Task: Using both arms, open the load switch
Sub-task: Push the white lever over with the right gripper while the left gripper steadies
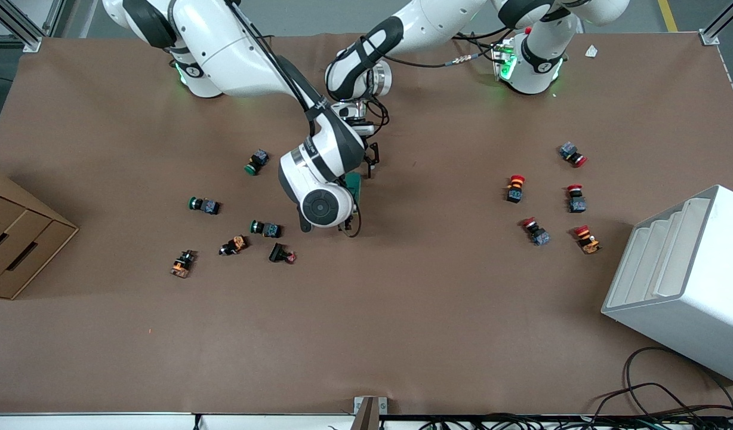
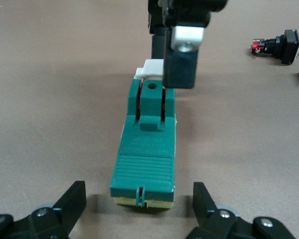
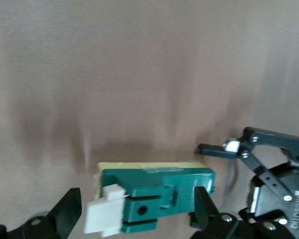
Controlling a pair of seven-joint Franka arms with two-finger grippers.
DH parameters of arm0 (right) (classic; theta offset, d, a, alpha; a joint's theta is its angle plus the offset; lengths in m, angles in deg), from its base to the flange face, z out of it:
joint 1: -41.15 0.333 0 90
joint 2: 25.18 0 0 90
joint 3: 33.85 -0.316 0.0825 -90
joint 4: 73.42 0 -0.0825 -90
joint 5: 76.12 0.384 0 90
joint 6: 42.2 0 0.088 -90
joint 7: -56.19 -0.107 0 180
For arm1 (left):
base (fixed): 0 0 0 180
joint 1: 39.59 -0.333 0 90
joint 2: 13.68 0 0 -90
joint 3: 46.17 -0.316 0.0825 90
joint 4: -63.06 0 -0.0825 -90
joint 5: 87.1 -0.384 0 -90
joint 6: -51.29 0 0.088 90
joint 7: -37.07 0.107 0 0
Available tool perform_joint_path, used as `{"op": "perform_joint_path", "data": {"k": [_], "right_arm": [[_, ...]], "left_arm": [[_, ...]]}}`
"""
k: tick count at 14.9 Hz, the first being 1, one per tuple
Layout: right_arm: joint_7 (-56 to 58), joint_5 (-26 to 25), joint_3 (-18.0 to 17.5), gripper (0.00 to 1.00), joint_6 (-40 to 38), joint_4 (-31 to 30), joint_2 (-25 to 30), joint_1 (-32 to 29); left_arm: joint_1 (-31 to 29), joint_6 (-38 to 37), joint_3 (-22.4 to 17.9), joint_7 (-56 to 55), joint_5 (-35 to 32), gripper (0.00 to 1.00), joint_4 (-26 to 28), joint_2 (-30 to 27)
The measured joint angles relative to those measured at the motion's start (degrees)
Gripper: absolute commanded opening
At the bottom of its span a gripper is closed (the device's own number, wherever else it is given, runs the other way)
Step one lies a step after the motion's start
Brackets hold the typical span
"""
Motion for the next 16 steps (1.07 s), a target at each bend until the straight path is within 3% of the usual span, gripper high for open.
{"op": "perform_joint_path", "data": {"k": [10,16], "right_arm": [[-0.06,0.29,-0.63,1.00,-8.78,3.68,0.00,0.14],[-0.05,3.42,-0.96,1.00,-15.15,6.04,0.01,0.01]], "left_arm": [[0.01,-0.06,0.00,-0.13,-0.15,0.95,0.11,-0.02],[0.20,-0.56,0.00,-0.62,-0.39,0.95,0.33,-0.02]]}}
